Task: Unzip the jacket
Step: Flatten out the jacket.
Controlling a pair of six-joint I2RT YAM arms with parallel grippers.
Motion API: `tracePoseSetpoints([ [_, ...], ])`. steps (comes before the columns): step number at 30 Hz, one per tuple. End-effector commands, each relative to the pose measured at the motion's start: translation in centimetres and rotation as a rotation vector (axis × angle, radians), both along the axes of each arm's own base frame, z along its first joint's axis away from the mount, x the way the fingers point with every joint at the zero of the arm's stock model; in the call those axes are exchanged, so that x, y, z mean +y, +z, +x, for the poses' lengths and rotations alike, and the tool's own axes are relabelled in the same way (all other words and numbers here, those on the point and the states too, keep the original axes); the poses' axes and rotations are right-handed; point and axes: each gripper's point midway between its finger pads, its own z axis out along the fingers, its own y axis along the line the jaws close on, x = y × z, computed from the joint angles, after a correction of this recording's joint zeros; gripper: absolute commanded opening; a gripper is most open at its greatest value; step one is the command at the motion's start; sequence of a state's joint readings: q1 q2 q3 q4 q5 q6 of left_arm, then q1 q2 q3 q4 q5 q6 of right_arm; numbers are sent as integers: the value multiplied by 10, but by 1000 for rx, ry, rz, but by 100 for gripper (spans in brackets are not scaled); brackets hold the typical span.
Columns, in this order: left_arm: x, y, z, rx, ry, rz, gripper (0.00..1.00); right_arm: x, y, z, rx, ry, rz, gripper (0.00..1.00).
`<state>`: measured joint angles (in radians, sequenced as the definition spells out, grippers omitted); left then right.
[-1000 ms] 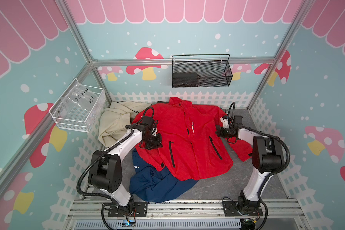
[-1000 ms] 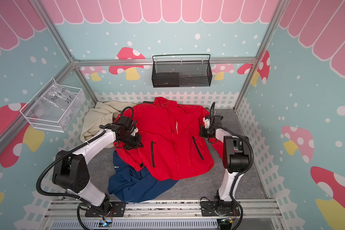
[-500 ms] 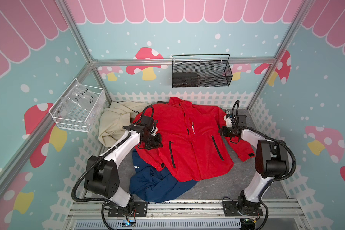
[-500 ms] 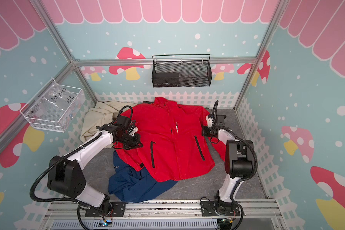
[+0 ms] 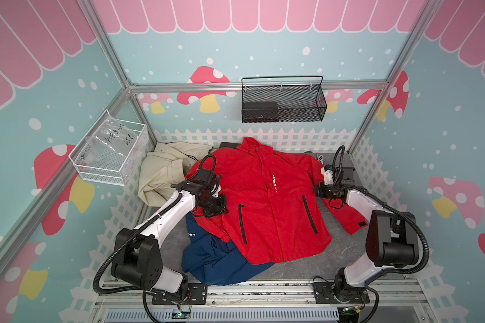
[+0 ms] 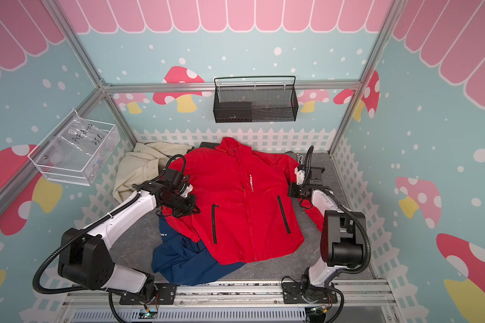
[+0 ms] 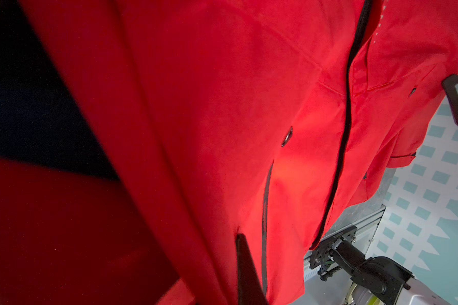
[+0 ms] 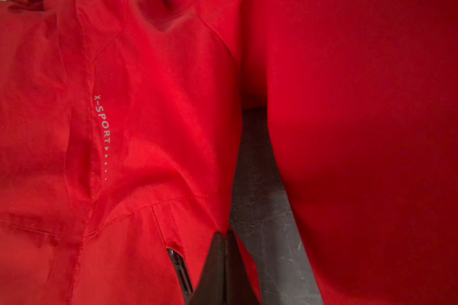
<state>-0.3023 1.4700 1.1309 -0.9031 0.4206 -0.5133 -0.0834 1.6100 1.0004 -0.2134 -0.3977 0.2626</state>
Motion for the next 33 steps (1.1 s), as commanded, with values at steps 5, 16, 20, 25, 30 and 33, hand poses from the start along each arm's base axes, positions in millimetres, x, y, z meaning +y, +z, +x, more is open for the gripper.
tracePoseSetpoints([
  [5, -8, 3, -21, -3, -48, -11, 0, -23, 7, -24, -2, -75, -48, 0],
  [16, -3, 25, -6, -138, -67, 121, 52, -26, 40, -15, -99, -46, -43, 53],
  [20, 16, 65, 22, -271, -53, 141, 70, -19, 81, -9, -213, 12, -48, 70],
  [25, 15, 99, 56, -376, -140, 145, 72, 10, 126, -6, -329, 137, -16, 71],
  [30, -6, 114, 74, -373, -181, 68, 71, 47, 139, -4, -338, 242, -4, 71],
  [33, -28, 120, 79, -397, -234, 12, 72, 72, 133, -1, -328, 300, -3, 70],
])
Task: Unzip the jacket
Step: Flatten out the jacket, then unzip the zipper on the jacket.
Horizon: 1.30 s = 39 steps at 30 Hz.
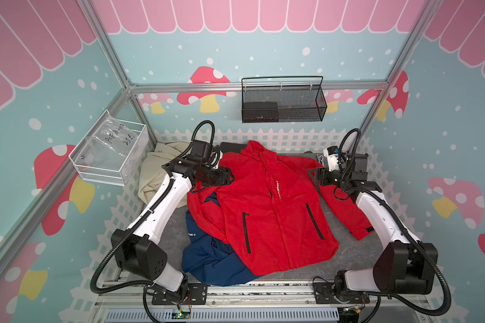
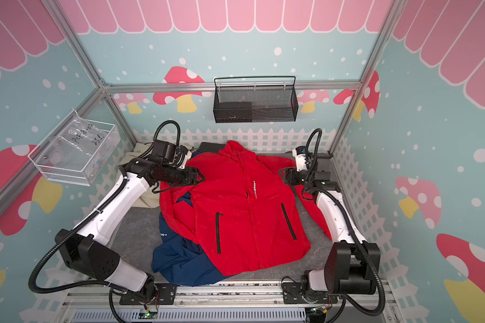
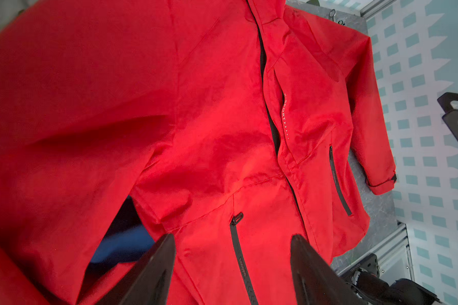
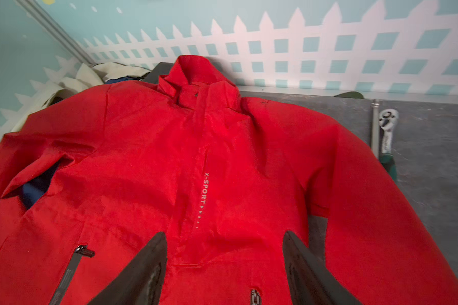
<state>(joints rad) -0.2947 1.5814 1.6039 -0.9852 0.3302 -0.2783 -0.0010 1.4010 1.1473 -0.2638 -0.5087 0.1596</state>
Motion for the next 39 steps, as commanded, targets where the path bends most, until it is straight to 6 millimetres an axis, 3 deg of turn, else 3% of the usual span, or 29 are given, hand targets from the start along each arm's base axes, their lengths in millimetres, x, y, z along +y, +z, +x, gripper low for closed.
tracePoseSetpoints([
  [1, -27, 4, -2, -1, -123, -23, 72, 28, -12, 2, 29, 83, -18, 68],
  [6, -65, 5, 32, -105, -237, 37, 72, 62, -28, 18, 52, 145, 23, 57],
  [12, -84, -6, 92, -148, -206, 25, 71, 97, -36, 43, -11, 172, 58, 54],
  [18, -99, -25, 129, -110, -171, -51, 68, 124, -63, 81, -13, 126, 25, 53],
  [23, -105, -41, 135, -56, -170, -130, 66, 141, -88, 114, 8, 80, -23, 49],
  [31, -98, -59, 133, -12, -162, -201, 65, 170, -120, 146, 36, 56, -72, 49],
  [39, -94, -57, 126, -3, -168, -237, 64, 179, -139, 167, 34, 15, -140, 43],
])
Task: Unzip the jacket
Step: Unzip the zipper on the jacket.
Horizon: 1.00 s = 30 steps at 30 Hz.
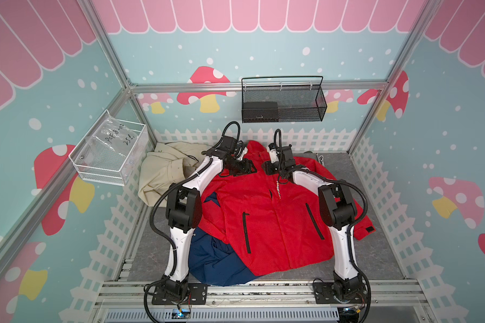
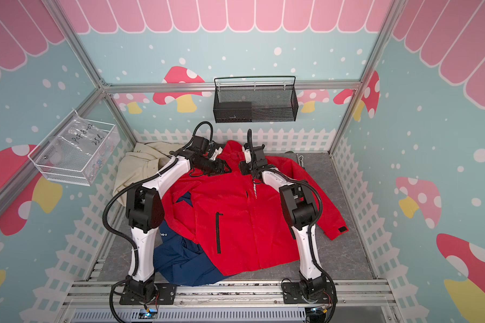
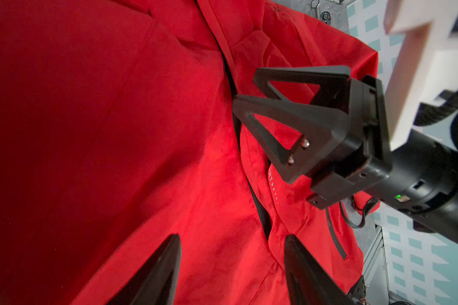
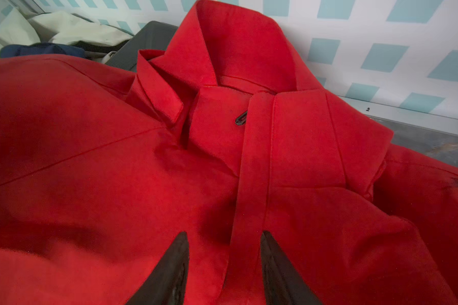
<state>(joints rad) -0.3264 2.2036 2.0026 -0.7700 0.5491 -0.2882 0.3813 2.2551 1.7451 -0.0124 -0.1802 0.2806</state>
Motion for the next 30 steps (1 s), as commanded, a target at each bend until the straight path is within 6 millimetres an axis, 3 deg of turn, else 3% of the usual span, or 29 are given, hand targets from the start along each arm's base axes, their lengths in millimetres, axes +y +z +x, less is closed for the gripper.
tracePoseSetpoints([
  [1, -1, 38, -1, -66, -9, -77, 64, -1, -10, 9, 2, -42, -56, 42],
  [11, 8, 52, -13, -100, -29, -93, 64, -4, -32, 25, 38, -105, -151, 38],
  [18, 4, 59, -19, -95, -64, -133, 64, -19, -19, 33, -2, -190, -187, 28],
  [22, 5, 63, -20, -95, -66, -147, 64, -21, -21, 34, -1, -196, -195, 17],
  [30, 10, 68, -20, -84, -57, -186, 64, -11, -23, 38, -25, -159, -165, 17],
])
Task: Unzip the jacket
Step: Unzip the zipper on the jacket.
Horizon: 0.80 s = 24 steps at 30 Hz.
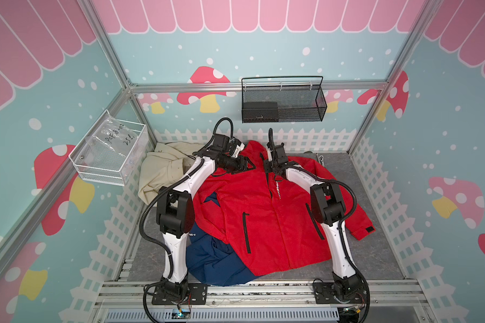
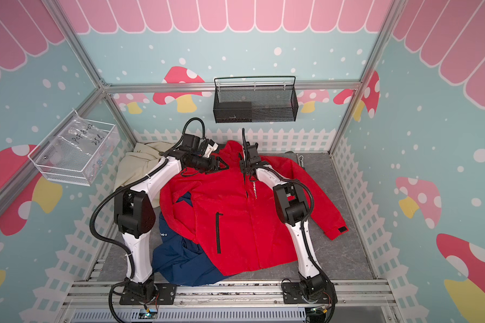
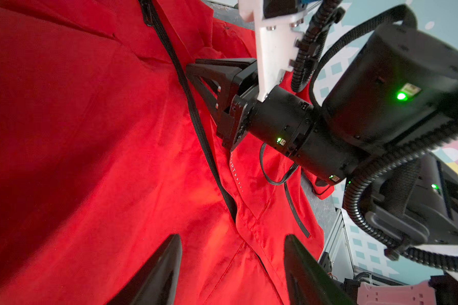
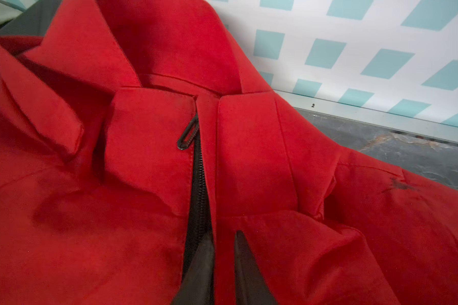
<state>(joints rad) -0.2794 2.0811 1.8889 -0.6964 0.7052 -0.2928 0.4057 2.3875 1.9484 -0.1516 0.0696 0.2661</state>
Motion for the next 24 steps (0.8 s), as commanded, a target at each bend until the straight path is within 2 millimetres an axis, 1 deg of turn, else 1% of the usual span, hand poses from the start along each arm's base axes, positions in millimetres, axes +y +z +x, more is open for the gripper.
tracePoseSetpoints([
  [1, 3, 24, -4, -49, -8, -37, 64, 5, -2, 9, -32, 8, 5, 17],
  [4, 6, 22, -4, -55, 0, -19, 64, 10, 4, 12, -59, 42, 9, 16],
  [6, 5, 24, -6, -62, -7, -20, 64, 17, 10, 13, -80, 81, 10, 13],
  [10, 9, 30, -4, -90, -4, 1, 64, 13, 16, 16, -107, 91, -30, 1],
  [13, 12, 34, -2, -113, 0, 37, 64, 13, 26, 17, -135, 127, -46, 0],
  [16, 13, 37, 1, -147, -2, 84, 64, 14, 47, 14, -193, 177, -41, 0],
  [18, 13, 40, 2, -165, -9, 96, 64, 15, 65, 9, -242, 209, -17, 0],
  [21, 13, 39, 2, -178, -18, 110, 64, 15, 90, -4, -312, 248, 18, 0],
  [24, 14, 37, -2, -183, -31, 118, 63, 17, 108, -20, -369, 289, 57, 0],
])
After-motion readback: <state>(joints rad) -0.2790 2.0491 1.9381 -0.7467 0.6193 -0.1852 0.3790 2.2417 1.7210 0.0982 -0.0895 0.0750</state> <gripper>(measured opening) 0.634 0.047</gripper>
